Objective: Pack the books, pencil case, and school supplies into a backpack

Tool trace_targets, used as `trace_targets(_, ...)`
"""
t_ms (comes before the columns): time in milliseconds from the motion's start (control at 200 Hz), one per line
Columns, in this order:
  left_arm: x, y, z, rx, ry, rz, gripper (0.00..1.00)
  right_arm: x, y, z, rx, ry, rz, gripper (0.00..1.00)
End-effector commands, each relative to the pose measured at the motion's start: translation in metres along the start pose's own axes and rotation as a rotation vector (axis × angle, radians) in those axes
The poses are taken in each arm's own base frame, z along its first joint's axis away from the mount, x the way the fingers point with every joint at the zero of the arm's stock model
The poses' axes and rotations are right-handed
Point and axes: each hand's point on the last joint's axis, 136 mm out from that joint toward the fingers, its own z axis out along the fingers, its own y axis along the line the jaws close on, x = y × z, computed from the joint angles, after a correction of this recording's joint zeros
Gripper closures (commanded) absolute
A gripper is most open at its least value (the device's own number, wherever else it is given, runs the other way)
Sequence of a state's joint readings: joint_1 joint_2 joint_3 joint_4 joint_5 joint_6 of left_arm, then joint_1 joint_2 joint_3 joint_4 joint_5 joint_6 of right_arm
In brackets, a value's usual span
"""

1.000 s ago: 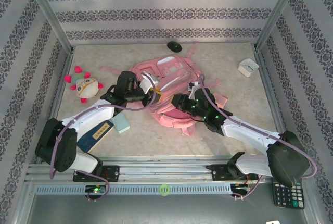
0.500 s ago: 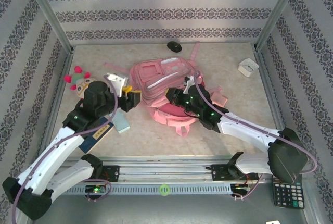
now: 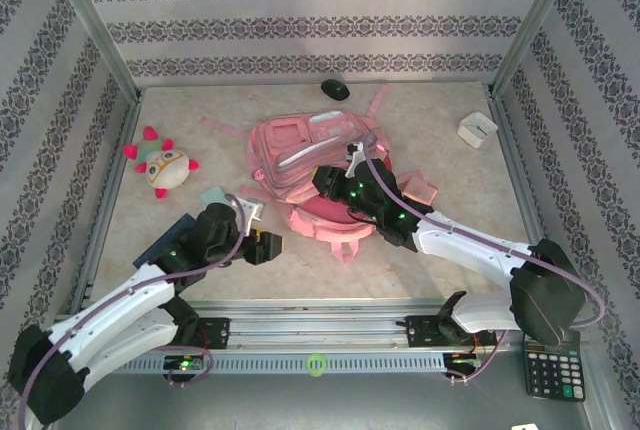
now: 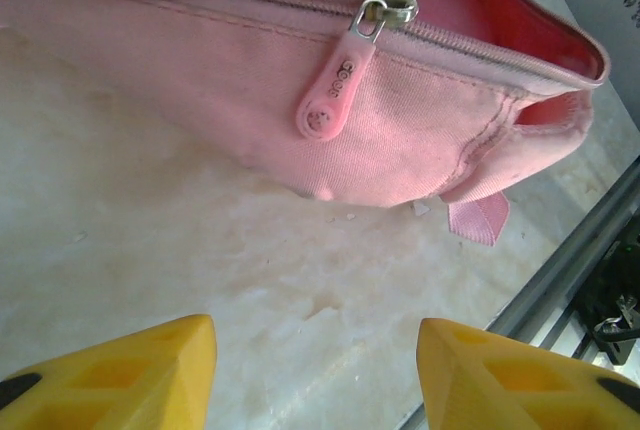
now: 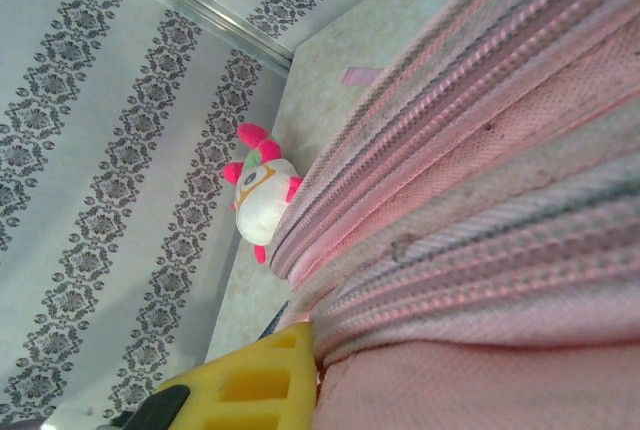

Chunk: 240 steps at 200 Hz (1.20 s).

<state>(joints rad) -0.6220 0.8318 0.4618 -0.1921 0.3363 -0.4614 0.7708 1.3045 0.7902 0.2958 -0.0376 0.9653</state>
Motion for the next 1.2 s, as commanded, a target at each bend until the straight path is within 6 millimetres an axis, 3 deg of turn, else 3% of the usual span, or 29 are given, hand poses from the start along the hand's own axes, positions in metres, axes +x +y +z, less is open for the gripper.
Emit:
trace_targets(0, -0.039, -0.026, 0.012, 0.103, -0.133, 0.080, 0.45, -0.026, 0.040, -0.004, -0.102, -0.094, -0.039, 1.00)
trace_targets(140, -0.053, -0.030, 0.027, 0.108, -0.153, 0.124, 0.45, -0.025, 0.043, -0.004, -0.110, -0.081, -0.044, 1.00)
trace_targets(230, -0.059, -0.026, 0.034, 0.088, -0.173, 0.164, 0.52, -0.024, 0.045, -0.003, -0.120, -0.075, -0.045, 1.00)
trace_targets(440, -0.075, -0.035, 0.038, 0.106, -0.213, 0.230, 0.53, -0.021, 0.048, 0.000, -0.129, -0.054, -0.050, 1.00)
trace_targets(650, -0.074, -0.030, 0.038, 0.076, -0.204, 0.244, 0.84, -0.019, 0.050, 0.002, -0.138, -0.039, -0.058, 1.00)
trace_targets(764, -0.068, -0.015, 0.037, 0.004, -0.193, 0.225, 1.00, -0.020, 0.051, 0.001, -0.142, -0.036, -0.063, 1.00)
trace_targets(1039, -0.055, 0.030, 0.030, -0.221, -0.152, 0.188, 1.00, -0.026, 0.067, -0.010, -0.199, -0.017, -0.077, 1.00)
trace_targets(1194, -0.045, 0.071, 0.028, -0.365, -0.098, 0.123, 1.00, -0.035, 0.084, -0.028, -0.279, 0.014, -0.066, 1.00)
